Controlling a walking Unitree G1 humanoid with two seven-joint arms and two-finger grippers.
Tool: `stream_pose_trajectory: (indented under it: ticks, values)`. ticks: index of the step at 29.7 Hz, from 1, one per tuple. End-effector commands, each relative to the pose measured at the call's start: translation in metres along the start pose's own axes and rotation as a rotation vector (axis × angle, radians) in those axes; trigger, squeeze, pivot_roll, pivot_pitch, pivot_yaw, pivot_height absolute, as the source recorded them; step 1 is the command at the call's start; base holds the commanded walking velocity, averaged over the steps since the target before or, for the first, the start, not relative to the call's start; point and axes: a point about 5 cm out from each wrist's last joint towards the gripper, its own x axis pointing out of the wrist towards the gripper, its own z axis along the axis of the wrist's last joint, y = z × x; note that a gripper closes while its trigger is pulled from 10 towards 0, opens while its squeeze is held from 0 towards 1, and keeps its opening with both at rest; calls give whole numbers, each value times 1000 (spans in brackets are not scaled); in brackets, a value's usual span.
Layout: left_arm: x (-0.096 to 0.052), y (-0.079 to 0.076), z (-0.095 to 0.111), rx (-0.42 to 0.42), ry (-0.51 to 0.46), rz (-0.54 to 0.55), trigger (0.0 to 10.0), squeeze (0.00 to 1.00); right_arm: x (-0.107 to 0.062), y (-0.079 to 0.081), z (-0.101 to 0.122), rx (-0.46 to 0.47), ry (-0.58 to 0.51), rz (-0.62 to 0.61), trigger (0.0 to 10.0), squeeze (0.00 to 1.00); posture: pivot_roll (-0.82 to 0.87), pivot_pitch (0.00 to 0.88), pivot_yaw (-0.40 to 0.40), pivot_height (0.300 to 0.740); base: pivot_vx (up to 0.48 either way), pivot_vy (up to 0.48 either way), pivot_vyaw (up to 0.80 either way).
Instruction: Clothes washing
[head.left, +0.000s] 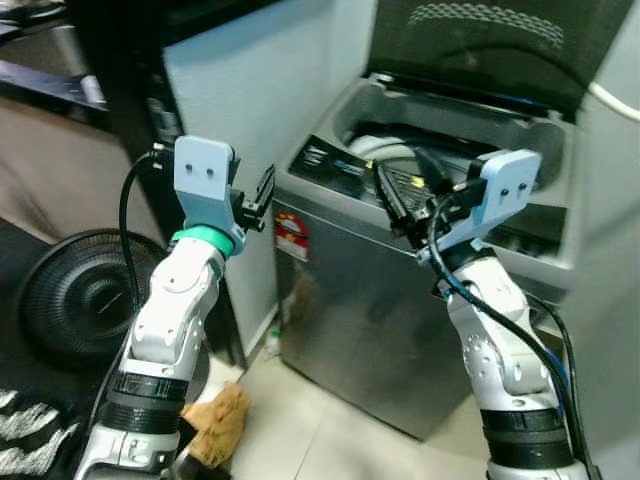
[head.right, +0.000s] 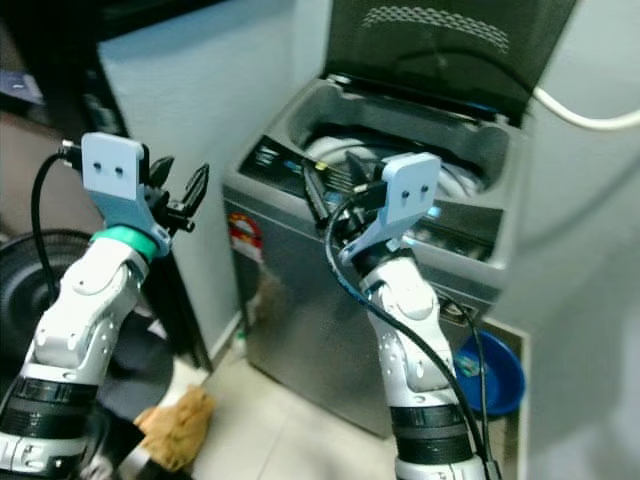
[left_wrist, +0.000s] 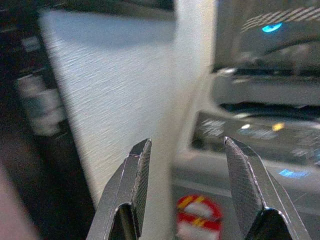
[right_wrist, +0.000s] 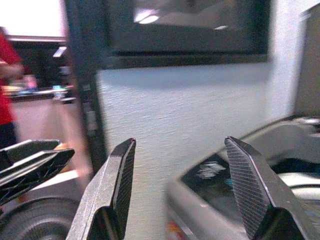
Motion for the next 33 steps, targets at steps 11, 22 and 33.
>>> stream_pose_trajectory:
  ticks: [11,22,33]
  values:
    - [-3,-1,-3,-2,19,-6,10000,0,-5,-2,-4,37,13,-14,10000,0,-5,3,50,740,0,0,747]
    - [-3,-1,-4,2,24,-5,10000,0,-5,-1,-4,44,15,-10,10000,0,-3,3,50,740,0,0,744]
    - [-3,0,-6,10,34,-4,10000,0,-6,1,-6,50,23,0,10000,0,-2,5,50,740,0,0,743]
